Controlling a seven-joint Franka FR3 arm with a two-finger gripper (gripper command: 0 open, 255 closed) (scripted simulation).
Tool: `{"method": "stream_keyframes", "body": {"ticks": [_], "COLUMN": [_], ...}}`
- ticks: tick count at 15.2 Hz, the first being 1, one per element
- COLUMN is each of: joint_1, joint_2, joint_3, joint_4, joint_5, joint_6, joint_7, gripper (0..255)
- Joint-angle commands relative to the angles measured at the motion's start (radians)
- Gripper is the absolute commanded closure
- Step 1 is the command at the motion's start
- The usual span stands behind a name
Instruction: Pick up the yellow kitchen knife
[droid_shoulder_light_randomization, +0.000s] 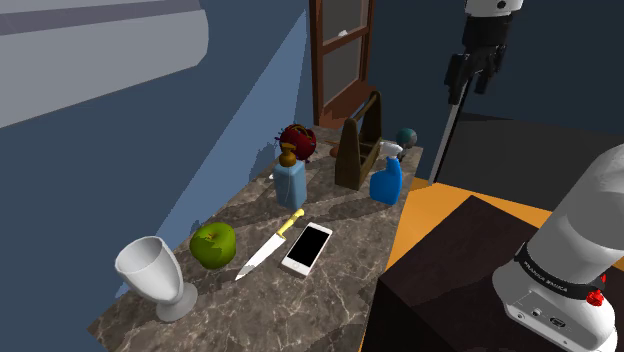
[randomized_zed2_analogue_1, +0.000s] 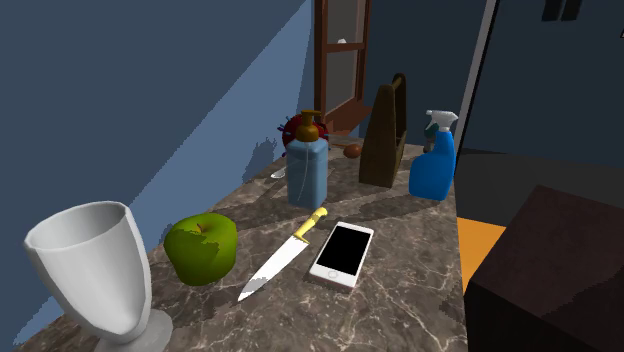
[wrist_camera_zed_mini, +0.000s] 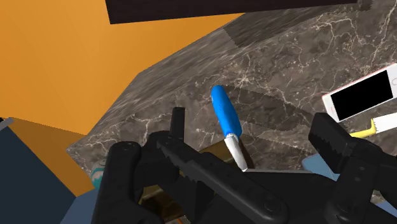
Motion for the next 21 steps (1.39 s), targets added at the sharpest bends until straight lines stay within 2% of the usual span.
{"method": "stream_keyframes", "body": {"ticks": [1,6,11,17,21], "joint_1": [0.0,0.016,0.04,0.061,0.058], "joint_2": [0.0,-0.005,0.044,0.182,0.317], "joint_3": [0.0,0.091,0.191,0.321,0.411], "joint_4": [0.0,-0.12,-0.202,-0.24,-0.227], "joint_5": [0.0,0.084,0.169,0.256,0.284], "joint_6": [0.0,0.134,0.29,0.503,0.652], "joint_7": [0.0,0.164,0.325,0.517,0.651], "gripper": [0,0,0,0,0]}}
